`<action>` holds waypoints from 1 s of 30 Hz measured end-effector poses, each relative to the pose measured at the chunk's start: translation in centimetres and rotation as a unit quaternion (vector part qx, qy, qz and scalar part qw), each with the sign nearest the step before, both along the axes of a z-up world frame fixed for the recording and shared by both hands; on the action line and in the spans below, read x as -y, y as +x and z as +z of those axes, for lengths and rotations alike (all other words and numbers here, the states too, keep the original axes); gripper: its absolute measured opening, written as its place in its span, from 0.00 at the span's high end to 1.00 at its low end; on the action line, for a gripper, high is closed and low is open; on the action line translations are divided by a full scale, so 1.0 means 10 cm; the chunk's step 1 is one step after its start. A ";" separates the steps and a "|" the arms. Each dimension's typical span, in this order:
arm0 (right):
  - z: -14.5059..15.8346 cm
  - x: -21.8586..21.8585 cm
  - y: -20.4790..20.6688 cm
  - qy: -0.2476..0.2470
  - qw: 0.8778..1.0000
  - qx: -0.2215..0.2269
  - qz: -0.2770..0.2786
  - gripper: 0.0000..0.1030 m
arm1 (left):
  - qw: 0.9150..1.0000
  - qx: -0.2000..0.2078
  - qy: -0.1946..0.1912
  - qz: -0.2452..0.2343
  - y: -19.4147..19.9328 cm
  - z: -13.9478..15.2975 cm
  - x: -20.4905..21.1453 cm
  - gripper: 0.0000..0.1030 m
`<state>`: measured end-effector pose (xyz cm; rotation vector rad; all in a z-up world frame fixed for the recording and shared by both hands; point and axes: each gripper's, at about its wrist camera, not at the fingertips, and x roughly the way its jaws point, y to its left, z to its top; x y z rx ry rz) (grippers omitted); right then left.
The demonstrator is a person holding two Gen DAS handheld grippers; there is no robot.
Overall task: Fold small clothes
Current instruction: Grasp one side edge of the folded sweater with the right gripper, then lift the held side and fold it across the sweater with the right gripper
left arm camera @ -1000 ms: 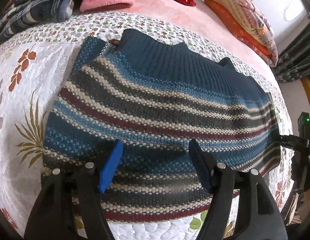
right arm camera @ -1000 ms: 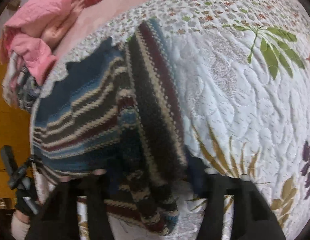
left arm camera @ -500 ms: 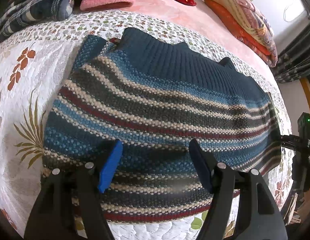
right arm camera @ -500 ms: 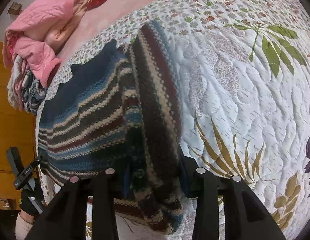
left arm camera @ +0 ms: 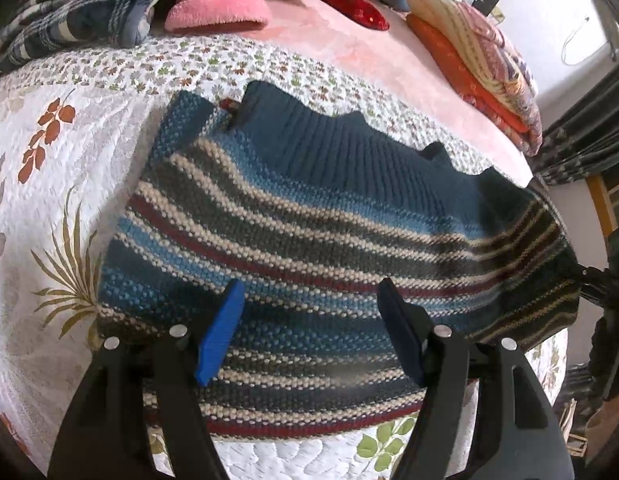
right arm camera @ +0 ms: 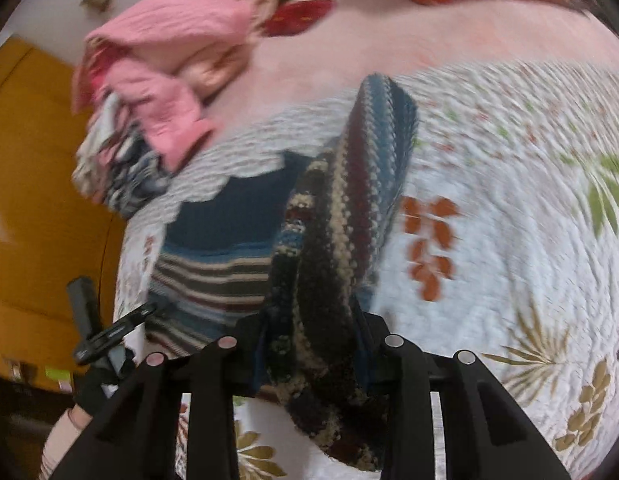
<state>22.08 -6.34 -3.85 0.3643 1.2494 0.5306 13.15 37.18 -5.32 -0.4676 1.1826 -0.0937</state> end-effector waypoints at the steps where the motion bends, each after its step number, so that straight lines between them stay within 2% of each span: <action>1: 0.07 -0.12 -0.01 0.001 1.000 0.005 0.012 0.67 | 1.000 0.001 -0.002 0.003 0.00 0.01 -0.03 0.33; 5: 0.24 -0.64 -0.04 -0.012 0.998 0.019 0.062 0.67 | 1.000 0.001 -0.011 0.023 -0.01 0.03 -0.16 0.33; 9: 0.24 -1.15 -0.10 -0.043 0.993 0.024 0.108 0.68 | 0.999 0.004 -0.020 0.043 -0.01 0.04 -0.29 0.33; 12: 0.12 -1.51 -0.17 -0.086 0.986 0.023 0.143 0.68 | 0.998 0.006 -0.022 0.051 -0.02 0.06 -0.36 0.33; 17: -0.17 -1.80 -0.22 -0.131 0.978 0.014 0.161 0.66 | 0.998 0.011 -0.034 0.057 -0.02 0.10 -0.40 0.33; 19: -0.25 -1.87 -0.24 -0.137 0.977 0.012 0.165 0.61 | 0.997 0.013 -0.041 0.058 -0.02 0.12 -0.40 0.33; 20: -0.27 -1.90 -0.24 -0.133 0.977 0.011 0.165 0.58 | 0.997 0.014 -0.047 0.057 -0.01 0.13 -0.39 0.33; 22: -0.29 -1.92 -0.23 -0.105 0.981 -0.001 0.163 0.47 | 0.996 0.015 -0.066 0.056 0.01 0.15 -0.36 0.33; 24: -0.30 -1.91 -0.23 -0.083 0.984 -0.012 0.158 0.47 | 0.995 0.014 -0.082 0.054 0.03 0.16 -0.31 0.33; 27: -0.25 -1.83 -0.22 -0.014 0.989 -0.038 0.142 0.50 | 0.992 0.009 -0.114 0.043 0.06 0.15 -0.19 0.33; 28: -0.16 -1.73 -0.22 0.015 0.991 -0.039 0.128 0.50 | 0.992 0.007 -0.123 0.039 0.07 0.15 -0.16 0.33; 30: -0.01 -1.59 -0.25 0.040 0.992 -0.031 0.117 0.50 | 0.989 0.000 -0.142 0.028 0.09 0.13 -0.05 0.33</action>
